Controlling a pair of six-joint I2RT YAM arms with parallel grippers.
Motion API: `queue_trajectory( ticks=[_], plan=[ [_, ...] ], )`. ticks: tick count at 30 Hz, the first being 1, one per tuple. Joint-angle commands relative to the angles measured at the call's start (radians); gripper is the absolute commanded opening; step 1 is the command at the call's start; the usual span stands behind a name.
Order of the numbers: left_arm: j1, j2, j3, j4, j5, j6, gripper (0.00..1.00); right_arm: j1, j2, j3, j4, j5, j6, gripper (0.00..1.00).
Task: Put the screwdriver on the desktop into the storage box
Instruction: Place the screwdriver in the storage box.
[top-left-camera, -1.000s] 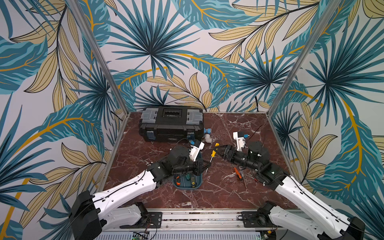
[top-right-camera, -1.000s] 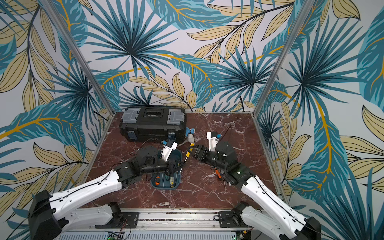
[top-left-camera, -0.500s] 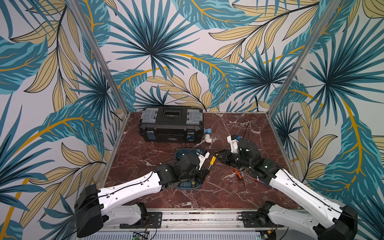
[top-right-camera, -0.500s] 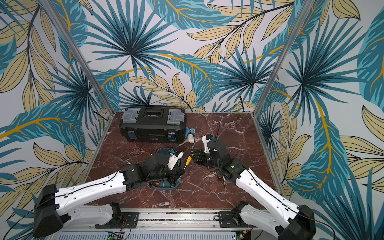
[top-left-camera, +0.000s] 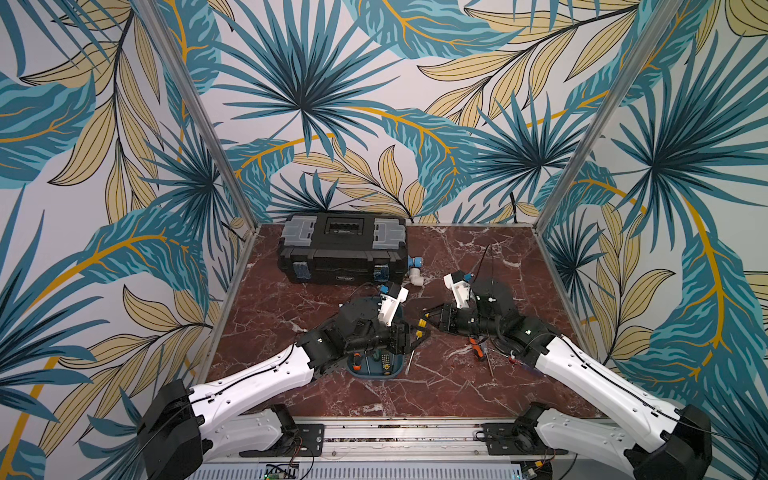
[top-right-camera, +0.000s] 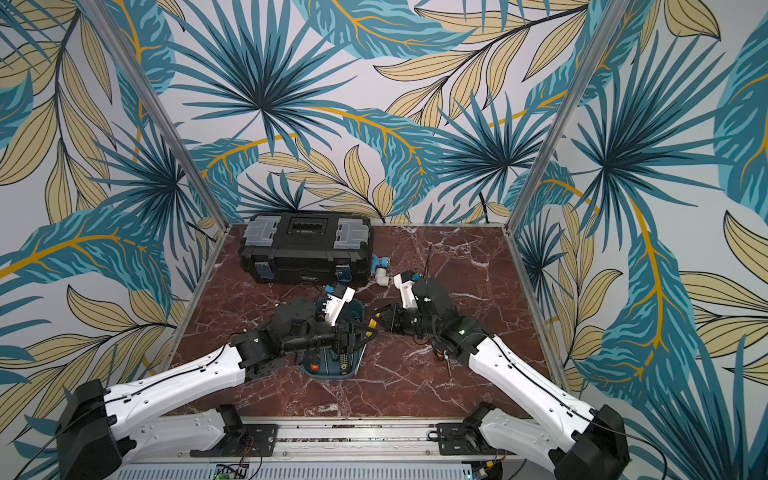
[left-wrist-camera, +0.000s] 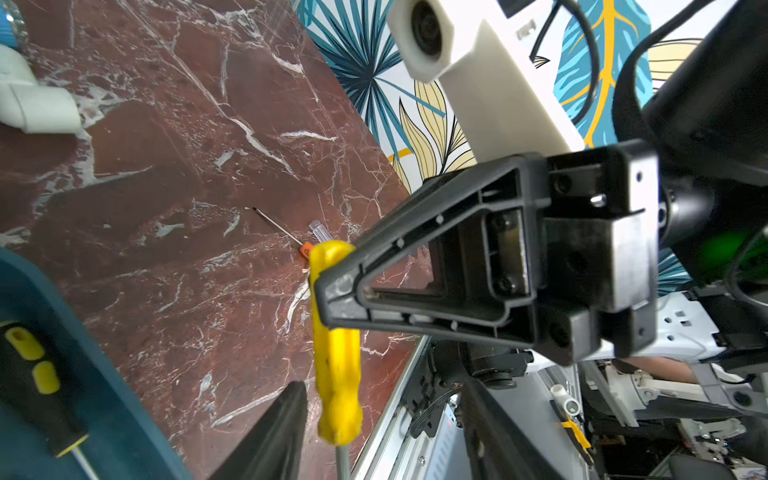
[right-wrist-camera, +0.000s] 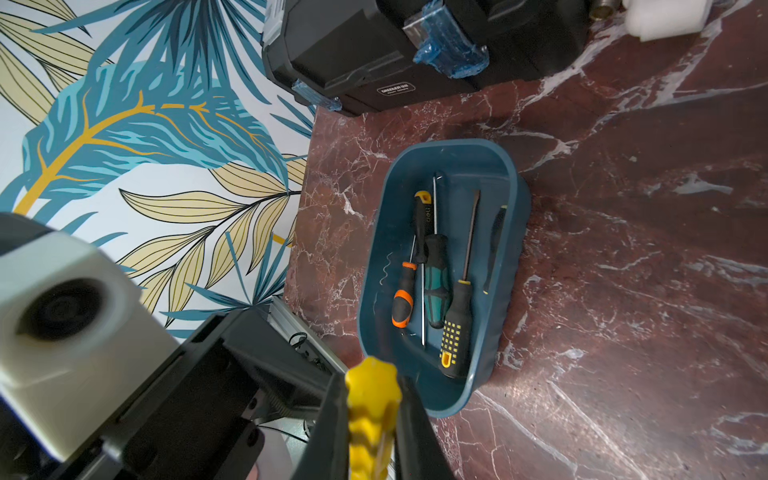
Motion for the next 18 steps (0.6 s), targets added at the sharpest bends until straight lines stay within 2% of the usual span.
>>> queue_trajectory(
  ticks=[1, 5, 13, 16, 18],
  plan=[
    [0.001, -0.004, -0.005, 0.024, 0.054, 0.003, 0.62, 0.006, -0.016, -0.009, 0.039, -0.029, -0.018, 0.00],
    [0.006, -0.006, -0.010, 0.007, 0.050, 0.014, 0.61, 0.006, -0.014, -0.018, 0.094, -0.057, -0.005, 0.00],
    [0.008, 0.040, 0.016, 0.001, 0.060, -0.008, 0.34, 0.007, -0.002, -0.019, 0.118, -0.081, 0.006, 0.00],
    [0.007, 0.051, 0.038, -0.021, 0.043, -0.004, 0.28, 0.009, 0.003, -0.018, 0.111, -0.083, 0.002, 0.00],
    [0.008, 0.052, 0.056, -0.070, -0.015, 0.002, 0.16, 0.011, 0.007, -0.015, 0.105, -0.083, 0.000, 0.00]
  ],
)
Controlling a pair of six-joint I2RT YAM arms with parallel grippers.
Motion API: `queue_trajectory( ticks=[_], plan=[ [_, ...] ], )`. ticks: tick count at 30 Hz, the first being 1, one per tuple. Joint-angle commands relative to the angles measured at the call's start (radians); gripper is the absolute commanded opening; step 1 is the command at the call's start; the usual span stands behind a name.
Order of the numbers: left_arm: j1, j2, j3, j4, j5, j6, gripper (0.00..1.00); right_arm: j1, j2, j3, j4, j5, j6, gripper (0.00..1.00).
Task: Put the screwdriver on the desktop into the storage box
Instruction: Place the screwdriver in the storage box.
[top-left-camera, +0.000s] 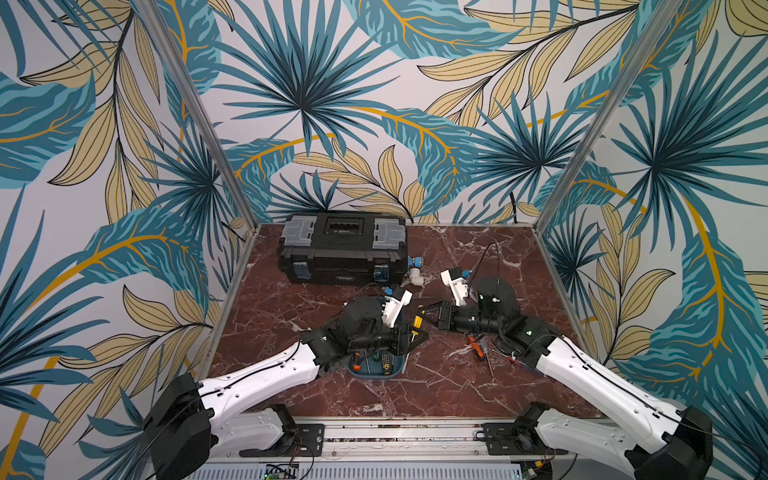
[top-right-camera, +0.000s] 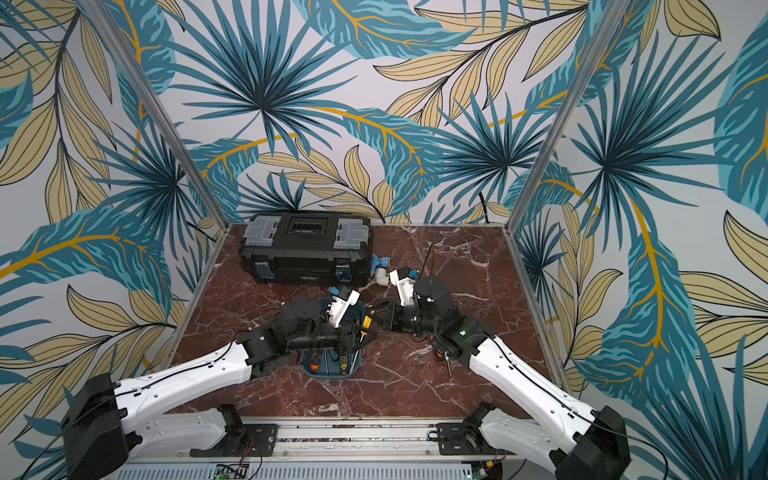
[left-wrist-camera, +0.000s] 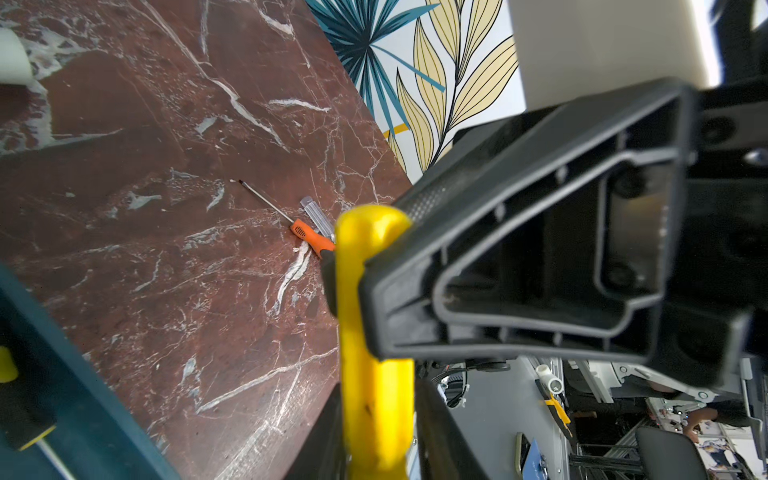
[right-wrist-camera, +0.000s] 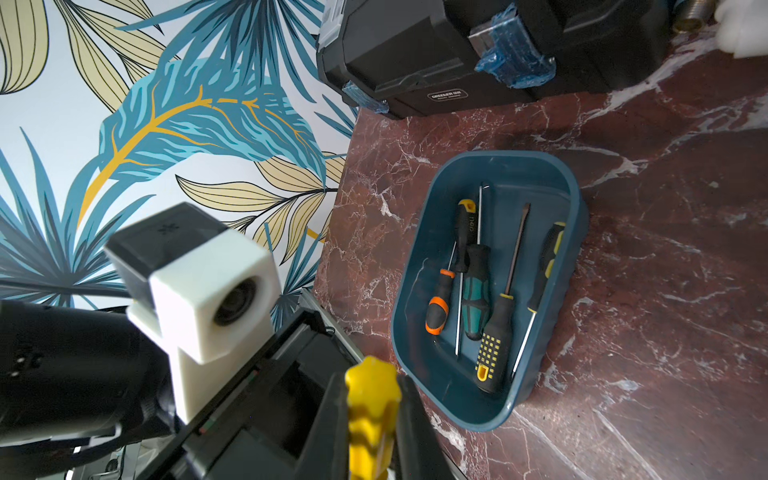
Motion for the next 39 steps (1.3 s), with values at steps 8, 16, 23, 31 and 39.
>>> queue_trajectory(
  ticks=[8, 16, 23, 31, 39],
  plan=[
    [-0.001, 0.011, 0.083, -0.152, -0.152, 0.018, 0.00, 0.009, 0.025, 0.009, -0.019, 0.012, -0.022, 0.01],
    [0.013, -0.021, 0.080, -0.302, -0.359, 0.001, 0.00, 0.007, 0.019, 0.092, -0.397, 0.455, -0.081, 0.72],
    [0.139, -0.041, -0.033, -0.310, -0.347, -0.065, 0.00, -0.032, 0.016, 0.038, -0.598, 0.671, -0.035, 0.70],
    [0.175, 0.059, -0.041, -0.229, -0.272, -0.083, 0.00, -0.062, -0.062, -0.074, -0.617, 0.682, -0.008, 0.70],
    [0.177, 0.128, -0.023, -0.189, -0.279, -0.099, 0.39, -0.079, -0.103, -0.111, -0.649, 0.692, -0.007, 0.69]
  ],
)
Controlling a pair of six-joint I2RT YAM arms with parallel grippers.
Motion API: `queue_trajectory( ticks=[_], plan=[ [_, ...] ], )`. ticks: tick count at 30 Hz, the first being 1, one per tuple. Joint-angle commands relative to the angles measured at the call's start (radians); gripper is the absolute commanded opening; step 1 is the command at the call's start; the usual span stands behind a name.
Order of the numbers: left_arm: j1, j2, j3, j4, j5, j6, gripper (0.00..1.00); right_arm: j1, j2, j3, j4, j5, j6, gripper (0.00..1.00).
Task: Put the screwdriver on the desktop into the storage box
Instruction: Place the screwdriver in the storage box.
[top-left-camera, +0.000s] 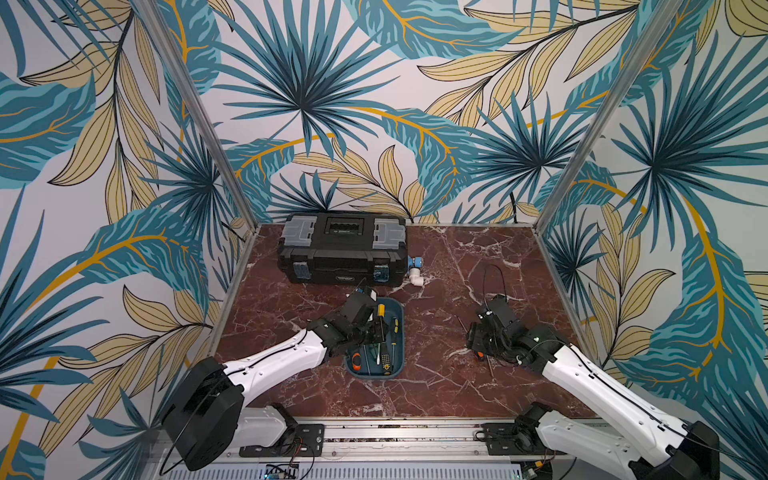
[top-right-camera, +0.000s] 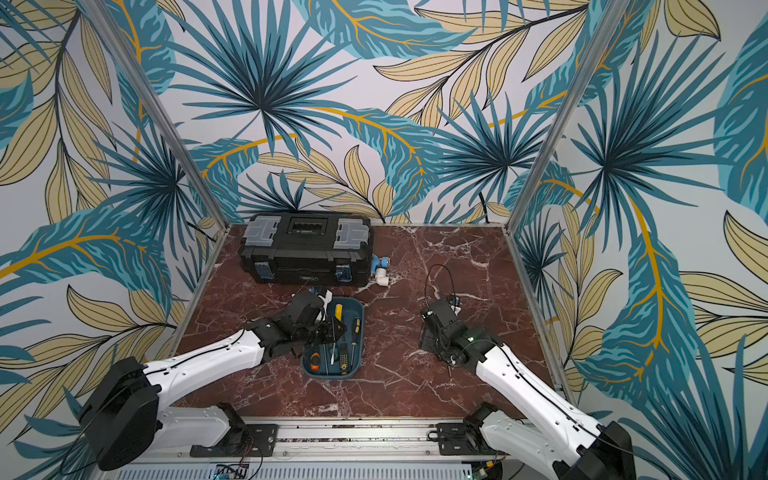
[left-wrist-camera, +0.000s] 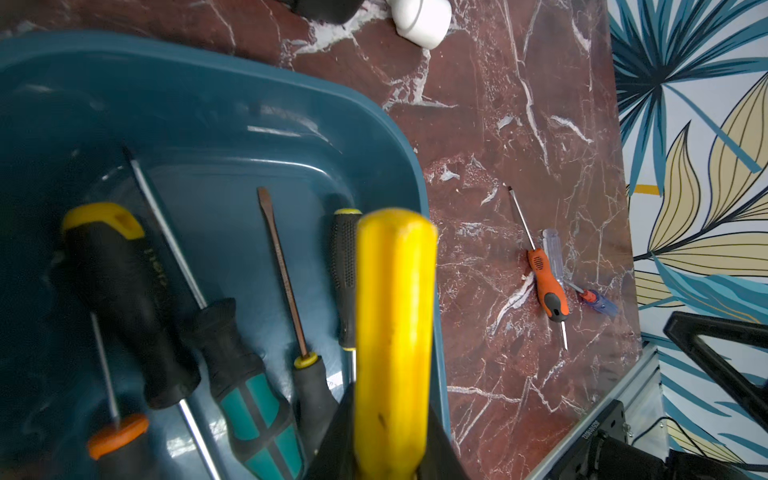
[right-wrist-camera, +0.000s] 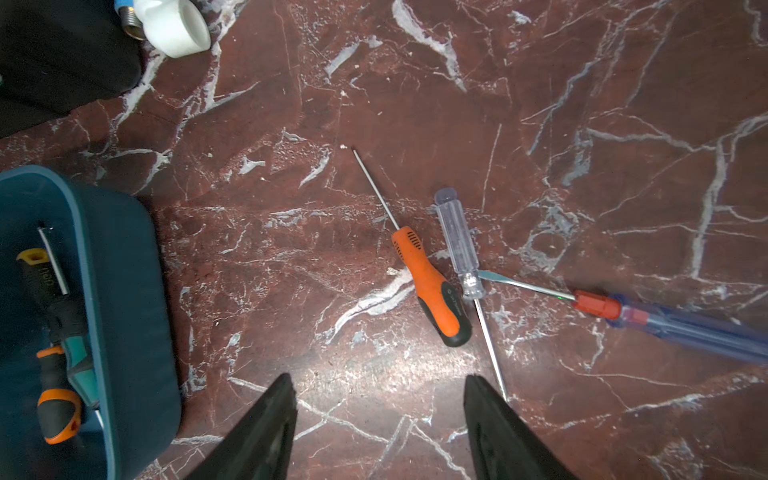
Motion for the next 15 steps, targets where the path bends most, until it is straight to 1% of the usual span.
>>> queue_trajectory(
  ticks=[1, 4, 6, 11, 15],
  plan=[
    [0.005, -0.003, 0.005, 0.038, -0.006, 0.000, 0.43, -0.011, -0.024, -0.025, -0.040, 0.026, 0.009, 0.69],
    [0.005, -0.020, 0.013, 0.015, -0.016, -0.005, 0.49, -0.017, -0.030, -0.021, -0.056, 0.040, 0.003, 0.69],
    [0.004, -0.043, 0.017, -0.005, -0.023, -0.004, 0.51, -0.023, -0.036, -0.019, -0.063, 0.052, 0.002, 0.69],
    [0.004, -0.153, 0.035, -0.090, -0.062, 0.013, 0.51, -0.032, -0.033, -0.033, -0.070, 0.058, -0.010, 0.69],
    [0.004, -0.269, 0.048, -0.129, -0.124, 0.037, 0.49, -0.039, -0.010, -0.059, -0.069, 0.063, -0.018, 0.65]
  ],
)
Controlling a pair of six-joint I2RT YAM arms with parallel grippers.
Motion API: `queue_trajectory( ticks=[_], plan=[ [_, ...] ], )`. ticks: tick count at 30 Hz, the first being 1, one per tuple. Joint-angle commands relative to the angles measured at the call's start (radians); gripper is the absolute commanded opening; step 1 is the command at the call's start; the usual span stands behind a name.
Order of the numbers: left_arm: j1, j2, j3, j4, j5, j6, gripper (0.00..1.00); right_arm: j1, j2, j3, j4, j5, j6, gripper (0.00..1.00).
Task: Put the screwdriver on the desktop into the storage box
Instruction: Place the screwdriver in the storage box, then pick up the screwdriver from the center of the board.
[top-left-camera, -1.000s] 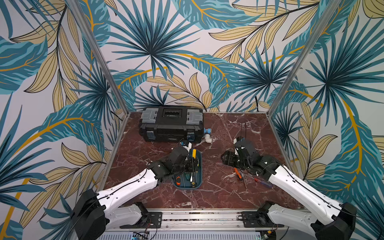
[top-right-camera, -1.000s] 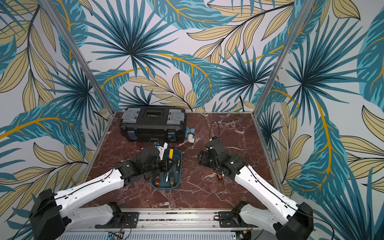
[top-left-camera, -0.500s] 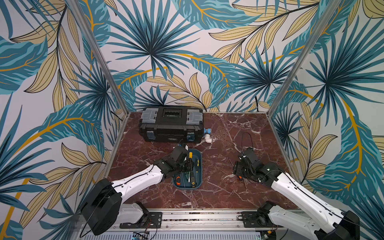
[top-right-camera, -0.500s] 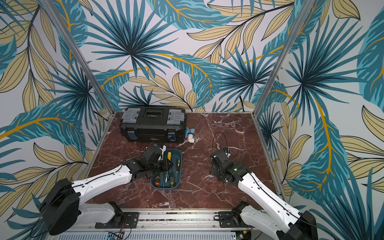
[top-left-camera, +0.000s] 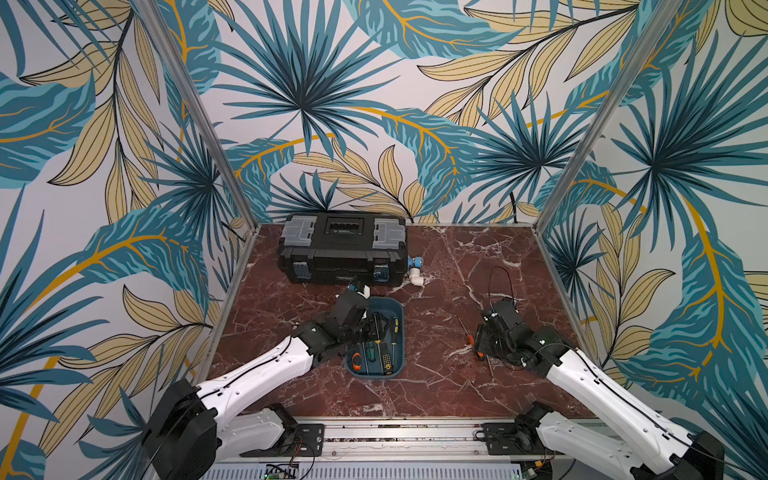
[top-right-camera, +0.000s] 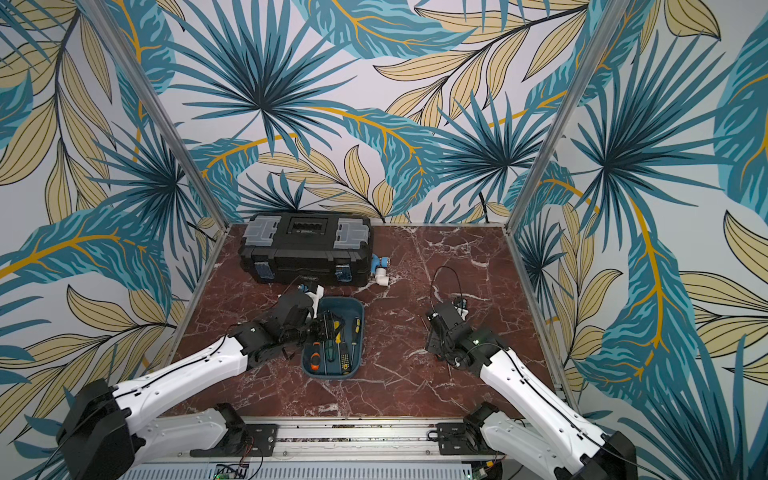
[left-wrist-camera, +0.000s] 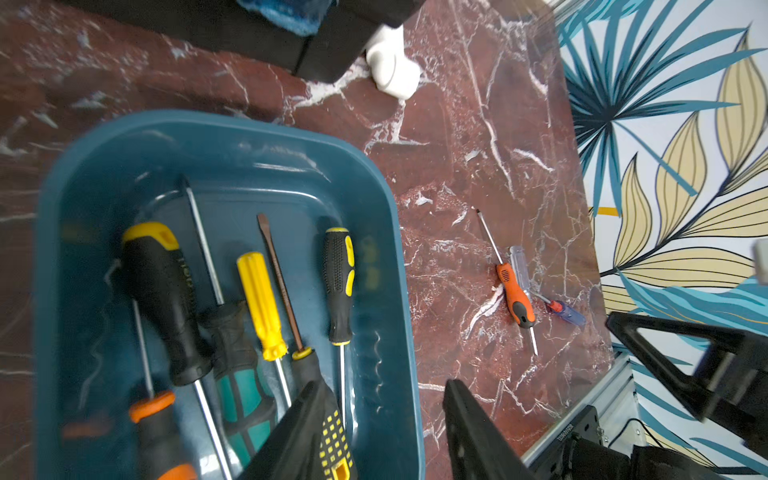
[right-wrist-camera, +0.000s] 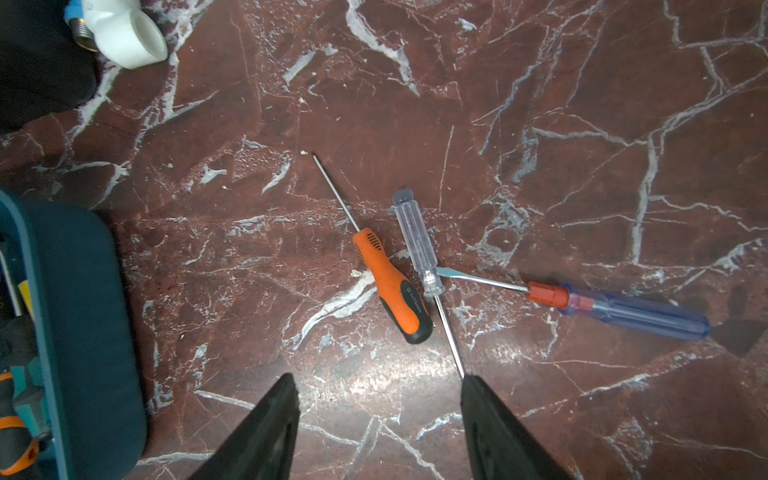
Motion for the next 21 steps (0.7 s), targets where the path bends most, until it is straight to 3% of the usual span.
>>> queue_trajectory(
  ticks=[1, 6, 9, 15, 21],
  plan=[
    [0.004, -0.099, 0.043, -0.044, -0.079, 0.030, 0.46, -0.008, 0.019, -0.042, -0.027, 0.027, -0.012, 0.65],
    [0.006, -0.212, -0.001, 0.010, -0.135, 0.024, 0.23, -0.025, 0.057, -0.084, 0.008, 0.022, -0.030, 0.60],
    [0.007, -0.224, 0.011, 0.003, -0.110, 0.053, 0.00, -0.041, 0.092, -0.108, 0.073, -0.025, -0.080, 0.55],
    [0.007, -0.243, -0.022, 0.016, -0.123, 0.030, 0.00, -0.057, 0.208, -0.087, 0.164, -0.088, -0.177, 0.43],
    [0.017, -0.244, -0.025, 0.013, -0.016, 0.107, 0.00, -0.069, 0.323, -0.041, 0.176, -0.055, -0.231, 0.36]
  ],
)
